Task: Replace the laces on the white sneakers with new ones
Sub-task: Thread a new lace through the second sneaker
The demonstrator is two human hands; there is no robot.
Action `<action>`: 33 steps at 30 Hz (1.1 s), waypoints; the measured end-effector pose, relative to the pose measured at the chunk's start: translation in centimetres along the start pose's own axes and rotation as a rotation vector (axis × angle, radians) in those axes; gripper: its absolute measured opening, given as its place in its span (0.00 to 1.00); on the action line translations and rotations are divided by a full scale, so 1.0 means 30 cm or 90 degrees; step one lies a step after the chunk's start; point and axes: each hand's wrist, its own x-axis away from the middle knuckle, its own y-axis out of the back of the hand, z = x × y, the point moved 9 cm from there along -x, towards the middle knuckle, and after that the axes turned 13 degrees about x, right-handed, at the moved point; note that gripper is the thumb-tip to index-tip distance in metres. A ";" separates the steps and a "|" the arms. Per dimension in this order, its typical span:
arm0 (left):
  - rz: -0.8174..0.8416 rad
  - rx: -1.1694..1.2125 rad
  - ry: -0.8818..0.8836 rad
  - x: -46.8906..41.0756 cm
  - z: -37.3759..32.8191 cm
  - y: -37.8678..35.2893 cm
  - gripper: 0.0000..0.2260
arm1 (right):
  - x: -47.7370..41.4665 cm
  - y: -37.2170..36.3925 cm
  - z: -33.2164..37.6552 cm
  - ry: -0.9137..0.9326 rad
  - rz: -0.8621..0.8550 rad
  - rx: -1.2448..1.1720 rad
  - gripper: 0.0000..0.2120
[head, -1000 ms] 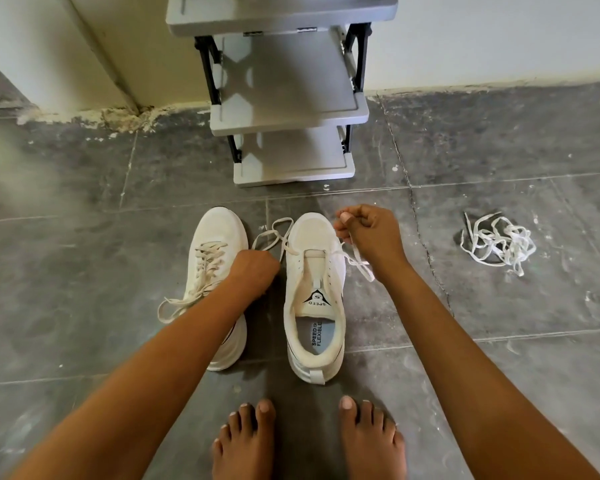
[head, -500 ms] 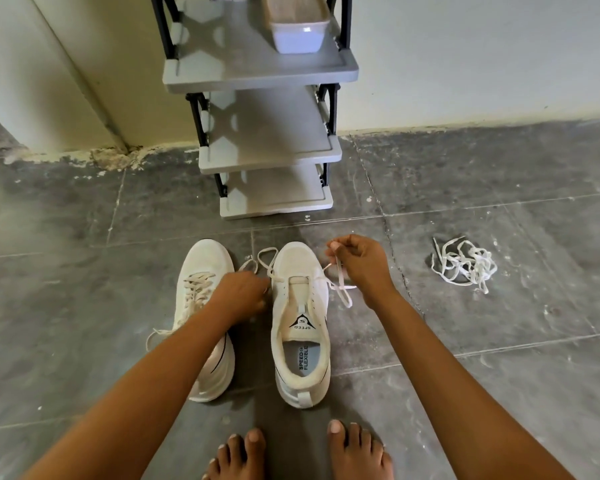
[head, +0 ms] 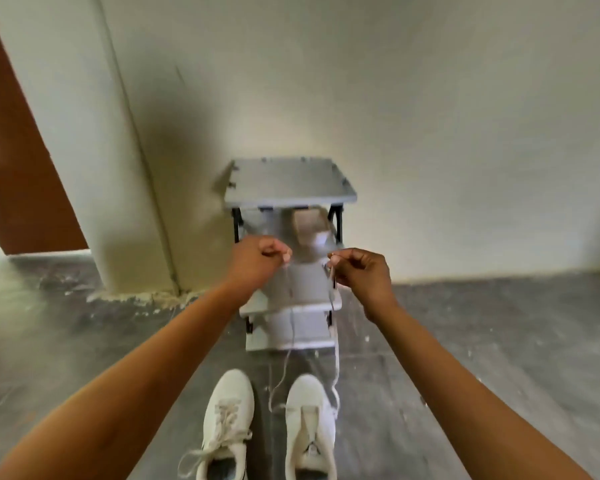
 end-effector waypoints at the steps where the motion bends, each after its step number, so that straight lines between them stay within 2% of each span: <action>1: -0.010 0.034 -0.008 -0.009 -0.074 0.009 0.09 | -0.008 0.018 0.075 0.021 -0.004 -0.005 0.04; 7: -0.082 0.067 -0.129 -0.049 -0.512 0.068 0.07 | -0.044 0.131 0.494 0.145 -0.037 -0.015 0.06; 12: -0.098 0.079 -0.186 -0.015 -0.736 0.100 0.09 | -0.049 0.192 0.685 0.192 -0.063 -0.022 0.06; 18: -0.099 0.022 -0.203 0.004 -0.837 0.096 0.02 | -0.052 0.188 0.732 0.177 -0.069 -0.035 0.07; 26: -0.111 0.126 -0.203 -0.010 -0.890 0.091 0.08 | -0.054 0.183 0.709 0.158 -0.066 -0.048 0.07; 33: -0.115 0.146 -0.228 -0.018 -0.892 0.079 0.07 | -0.053 0.184 0.706 0.142 -0.046 -0.089 0.09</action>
